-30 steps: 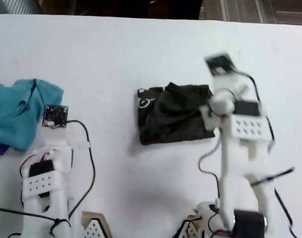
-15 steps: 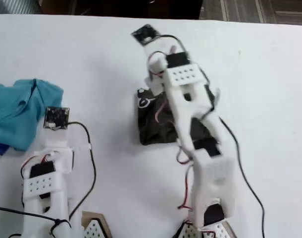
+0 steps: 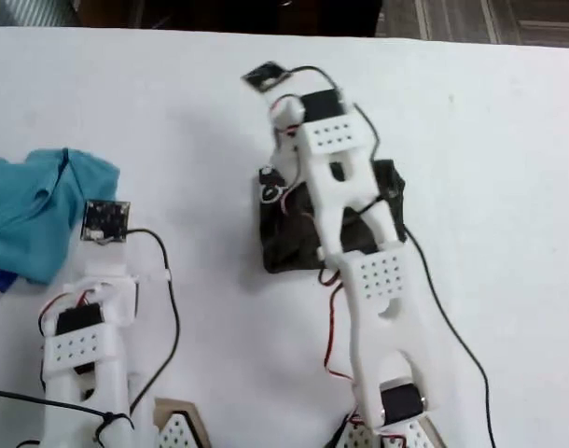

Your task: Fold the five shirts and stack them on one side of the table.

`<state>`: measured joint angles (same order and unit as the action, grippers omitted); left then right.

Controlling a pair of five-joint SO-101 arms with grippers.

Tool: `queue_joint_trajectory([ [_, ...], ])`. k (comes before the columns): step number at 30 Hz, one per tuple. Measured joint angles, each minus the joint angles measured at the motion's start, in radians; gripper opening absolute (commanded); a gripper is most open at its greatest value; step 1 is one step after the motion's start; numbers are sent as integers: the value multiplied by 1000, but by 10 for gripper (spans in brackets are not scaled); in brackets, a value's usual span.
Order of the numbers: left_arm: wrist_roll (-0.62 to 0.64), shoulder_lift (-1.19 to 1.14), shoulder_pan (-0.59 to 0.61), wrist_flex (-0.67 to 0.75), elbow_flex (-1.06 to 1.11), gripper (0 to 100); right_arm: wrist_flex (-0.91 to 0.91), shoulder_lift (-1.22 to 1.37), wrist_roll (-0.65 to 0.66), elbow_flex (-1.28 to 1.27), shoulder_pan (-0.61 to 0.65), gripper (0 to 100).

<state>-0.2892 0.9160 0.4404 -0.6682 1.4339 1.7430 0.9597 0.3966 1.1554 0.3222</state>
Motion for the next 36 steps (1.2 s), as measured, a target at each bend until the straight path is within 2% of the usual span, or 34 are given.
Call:
queue_joint_trajectory([
  [5, 0, 0, -2, 0, 2, 28, 2, 0, 0, -97, -91, 19],
  [8, 0, 0, 0, 0, 2, 28, 2, -29, 44, -203, -123, 19],
  [15, 0, 0, 0, 0, 2, 28, 2, -292, 132, -368, -153, 20],
  [19, 0, 0, 0, 0, 2, 28, -2, -402, 130, -373, -83, 20],
  [26, 0, 0, 0, 0, 2, 28, -133, -365, 132, -413, 87, 20],
  [30, 0, 0, -2, 0, 2, 28, -137, -252, 132, -414, 112, 20],
  [36, 0, 0, 0, 0, 2, 28, -3, -227, 132, -422, 106, 19],
])
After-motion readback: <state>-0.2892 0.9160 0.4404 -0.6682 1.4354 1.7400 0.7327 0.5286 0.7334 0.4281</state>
